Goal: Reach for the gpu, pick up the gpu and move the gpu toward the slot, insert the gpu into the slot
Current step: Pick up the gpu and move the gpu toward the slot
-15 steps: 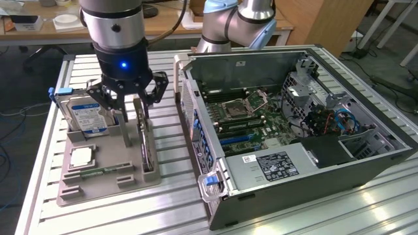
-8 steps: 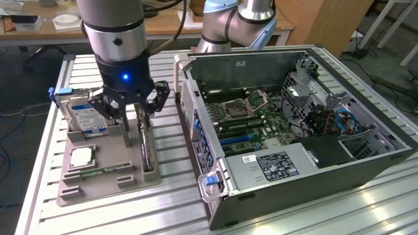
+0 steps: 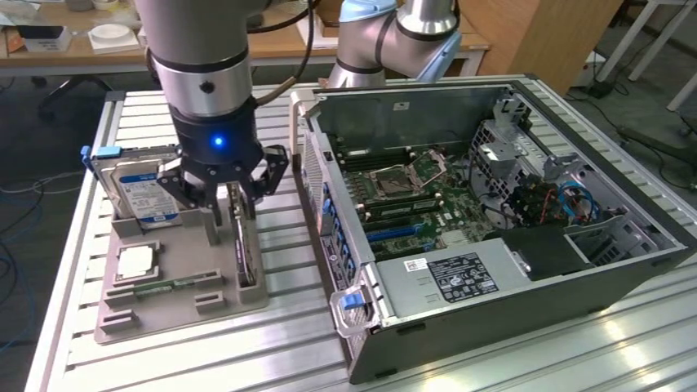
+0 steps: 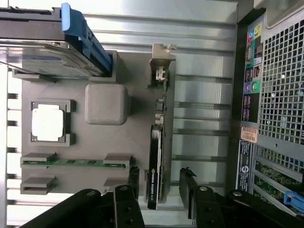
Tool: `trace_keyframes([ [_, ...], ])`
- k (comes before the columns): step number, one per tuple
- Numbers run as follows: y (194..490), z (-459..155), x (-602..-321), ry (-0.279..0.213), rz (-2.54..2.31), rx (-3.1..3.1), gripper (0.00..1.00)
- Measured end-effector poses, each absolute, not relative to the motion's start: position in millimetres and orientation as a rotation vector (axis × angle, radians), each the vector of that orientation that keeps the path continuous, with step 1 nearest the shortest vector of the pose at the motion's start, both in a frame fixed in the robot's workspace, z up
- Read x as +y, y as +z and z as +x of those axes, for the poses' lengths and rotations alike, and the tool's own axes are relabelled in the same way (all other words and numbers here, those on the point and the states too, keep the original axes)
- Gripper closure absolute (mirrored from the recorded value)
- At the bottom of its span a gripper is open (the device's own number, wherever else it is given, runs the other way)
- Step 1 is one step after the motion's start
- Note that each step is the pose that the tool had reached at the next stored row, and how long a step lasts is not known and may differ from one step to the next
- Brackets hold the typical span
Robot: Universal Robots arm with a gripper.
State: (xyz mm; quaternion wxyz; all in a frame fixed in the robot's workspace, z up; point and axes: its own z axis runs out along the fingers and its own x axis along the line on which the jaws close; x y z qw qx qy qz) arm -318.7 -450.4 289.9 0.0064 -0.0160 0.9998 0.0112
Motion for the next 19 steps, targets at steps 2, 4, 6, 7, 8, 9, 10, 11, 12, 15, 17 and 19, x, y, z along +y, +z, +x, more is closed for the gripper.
trace_keyframes([
  [2, 286, -319, -450, 0.035, -0.052, 3.128, 0.53],
  [4, 283, -319, -451, 0.032, -0.056, 3.128, 0.53],
  [6, 281, -319, -450, 0.015, -0.059, 3.129, 0.53],
  [7, 280, -319, -450, 0.008, -0.060, 3.129, 0.53],
  [8, 278, -319, -450, 0.006, -0.060, 3.129, 0.53],
  [9, 276, -318, -450, 0.006, -0.061, 3.129, 0.53],
  [10, 274, -319, -450, 0.005, -0.060, 3.129, 0.53],
  [11, 272, -319, -450, 0.005, -0.060, 3.129, 0.53],
  [12, 271, -319, -450, 0.005, -0.060, 3.129, 0.53],
  [15, 265, -319, -447, 0.001, -0.060, 3.129, 0.53],
  [17, 263, -319, -440, 0.001, -0.060, 3.129, 0.53],
  [19, 259, -319, -436, 0.001, -0.060, 3.129, 0.53],
])
